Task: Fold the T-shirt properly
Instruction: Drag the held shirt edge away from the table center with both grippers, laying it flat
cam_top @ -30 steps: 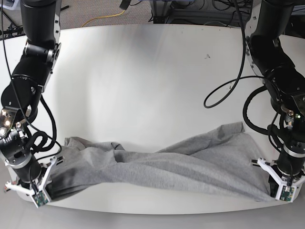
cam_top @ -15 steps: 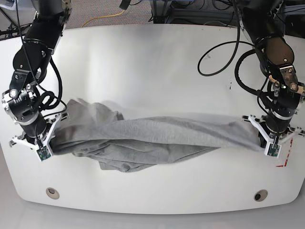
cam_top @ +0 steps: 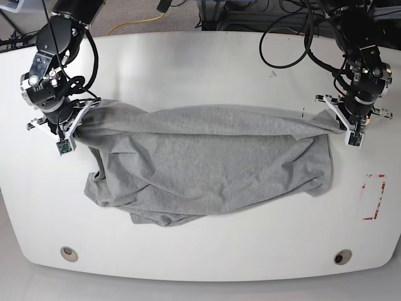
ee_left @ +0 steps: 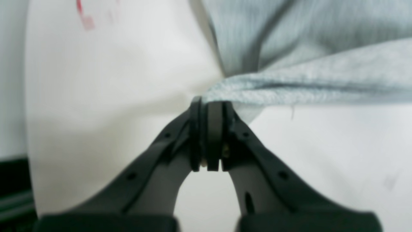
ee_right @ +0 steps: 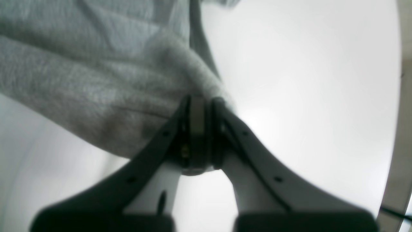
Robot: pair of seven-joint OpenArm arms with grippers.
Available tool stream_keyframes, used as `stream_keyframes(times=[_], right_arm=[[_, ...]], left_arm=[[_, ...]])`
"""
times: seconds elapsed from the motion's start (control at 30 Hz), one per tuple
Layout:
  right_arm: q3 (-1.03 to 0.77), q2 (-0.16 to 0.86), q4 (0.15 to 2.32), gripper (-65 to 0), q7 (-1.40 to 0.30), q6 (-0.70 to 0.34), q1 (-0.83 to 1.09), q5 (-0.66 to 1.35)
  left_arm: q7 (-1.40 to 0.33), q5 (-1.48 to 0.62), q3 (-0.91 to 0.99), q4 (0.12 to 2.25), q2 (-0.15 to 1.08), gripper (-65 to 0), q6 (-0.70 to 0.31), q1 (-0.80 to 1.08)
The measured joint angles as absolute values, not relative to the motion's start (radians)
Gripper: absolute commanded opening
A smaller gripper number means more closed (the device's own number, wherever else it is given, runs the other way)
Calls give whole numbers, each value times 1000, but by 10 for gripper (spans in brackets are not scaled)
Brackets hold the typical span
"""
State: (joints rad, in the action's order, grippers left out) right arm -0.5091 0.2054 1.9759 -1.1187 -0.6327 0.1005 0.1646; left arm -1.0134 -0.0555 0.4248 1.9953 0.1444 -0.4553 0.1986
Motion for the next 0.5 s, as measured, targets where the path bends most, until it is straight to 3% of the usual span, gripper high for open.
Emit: stream_keyframes(times=[0.2, 0.37, 0.5], right_arm=[[-583, 157, 1976, -650, -1122, -632, 194, 164], [-655, 112, 1989, -650, -1151, -638, 268, 181], [-705, 82, 1995, -650, -1152, -687, 322, 182]], left_arm=[[-1013, -62, 490, 1995, 140, -650, -463, 338], [-997, -56, 636, 1995, 86, -650, -629, 413], [-929, -58, 724, 1994, 60, -650, -699, 460]])
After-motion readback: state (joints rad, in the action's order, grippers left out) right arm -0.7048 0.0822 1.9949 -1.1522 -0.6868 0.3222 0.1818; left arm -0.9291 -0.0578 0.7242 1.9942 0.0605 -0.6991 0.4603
